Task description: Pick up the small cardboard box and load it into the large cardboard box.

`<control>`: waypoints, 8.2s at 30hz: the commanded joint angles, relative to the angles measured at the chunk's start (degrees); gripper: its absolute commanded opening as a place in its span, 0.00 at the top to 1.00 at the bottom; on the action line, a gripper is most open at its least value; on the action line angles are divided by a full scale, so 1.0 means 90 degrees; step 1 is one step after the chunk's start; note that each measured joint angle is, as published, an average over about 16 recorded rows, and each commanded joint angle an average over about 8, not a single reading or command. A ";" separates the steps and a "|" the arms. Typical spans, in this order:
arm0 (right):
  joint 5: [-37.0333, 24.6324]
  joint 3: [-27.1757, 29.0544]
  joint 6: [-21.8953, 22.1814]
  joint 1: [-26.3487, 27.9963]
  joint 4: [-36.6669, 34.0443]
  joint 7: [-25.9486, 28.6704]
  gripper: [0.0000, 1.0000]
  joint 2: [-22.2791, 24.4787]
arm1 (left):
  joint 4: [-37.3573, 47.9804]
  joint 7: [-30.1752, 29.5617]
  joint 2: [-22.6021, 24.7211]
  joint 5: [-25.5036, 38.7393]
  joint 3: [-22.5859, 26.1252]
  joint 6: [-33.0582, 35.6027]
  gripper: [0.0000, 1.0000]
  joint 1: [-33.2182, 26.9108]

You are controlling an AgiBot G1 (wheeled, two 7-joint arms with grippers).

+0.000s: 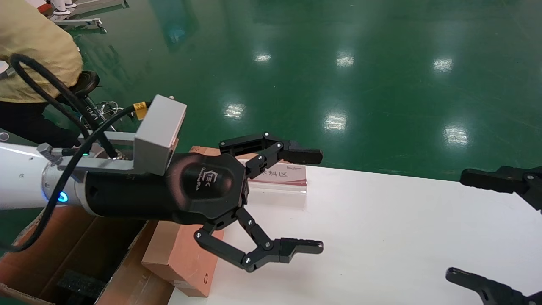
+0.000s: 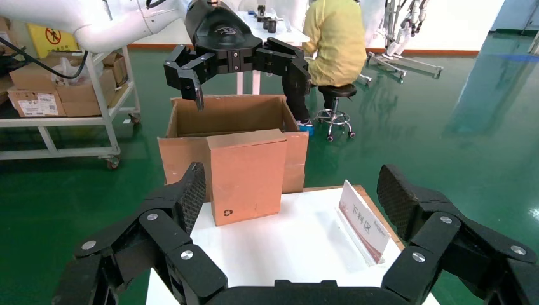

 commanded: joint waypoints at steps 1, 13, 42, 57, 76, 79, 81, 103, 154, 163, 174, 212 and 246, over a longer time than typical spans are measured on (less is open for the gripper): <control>0.0000 0.0000 0.0000 0.0000 0.0000 0.0000 0.00 0.0000 | 0.0000 0.0000 0.0000 0.0000 0.0000 0.0000 0.00 0.0000; 0.0000 0.0000 0.0000 0.0000 0.0000 0.0000 0.00 0.0000 | 0.0010 -0.0010 -0.0004 0.0009 0.0006 -0.0005 0.00 0.0007; 0.0009 -0.0014 0.0004 0.0005 -0.0008 -0.0008 0.00 0.0004 | -0.0373 -0.4442 -0.0281 0.4876 0.2594 0.0551 0.00 -0.3346; 0.0014 -0.0021 0.0007 0.0007 -0.0008 -0.0012 0.00 0.0007 | -0.0441 -0.6419 0.0020 0.5892 0.5299 0.0582 0.00 -0.5391; 0.0020 -0.0030 0.0010 0.0008 -0.0008 -0.0016 0.00 0.0011 | -0.0475 -0.7740 0.0107 0.5180 0.7699 0.0481 0.00 -0.6914; 0.0021 -0.0031 0.0011 0.0009 -0.0008 -0.0017 0.00 0.0011 | -0.0476 -0.7876 0.0110 0.5053 0.7963 0.0448 0.00 -0.7017; 0.0022 -0.0032 0.0011 0.0009 -0.0008 -0.0017 0.00 0.0012 | -0.0477 -0.7964 0.0106 0.4985 0.8116 0.0426 0.00 -0.7064; 0.0028 -0.0041 0.0016 0.0011 -0.0008 -0.0022 0.00 0.0016 | -0.0478 -0.8404 0.0190 0.4944 0.9050 0.0070 0.00 -0.6948; 0.0031 -0.0043 0.0018 0.0010 -0.0010 -0.0023 1.00 0.0017 | -0.0473 -0.8437 0.0161 0.4960 0.9111 -0.0013 1.00 -0.6876; 0.0030 -0.0043 0.0018 0.0010 -0.0011 -0.0024 1.00 0.0017 | -0.0396 -0.8403 0.0181 0.4910 0.9077 -0.0011 1.00 -0.6913; 0.0032 -0.0048 0.0017 0.0013 -0.0016 -0.0027 0.00 0.0017 | -0.0370 -0.7800 0.0147 0.4645 0.8351 0.0204 1.00 -0.8384; 0.0043 -0.0063 0.0023 0.0017 -0.0017 -0.0035 0.00 0.0023 | 0.1805 -0.6148 0.0810 0.4959 1.0175 0.1034 1.00 -1.2320; 0.0052 -0.0077 0.0029 0.0020 -0.0017 -0.0042 0.00 0.0029 | 0.2622 -0.5816 -0.0408 0.3692 1.3310 0.0416 1.00 -1.1464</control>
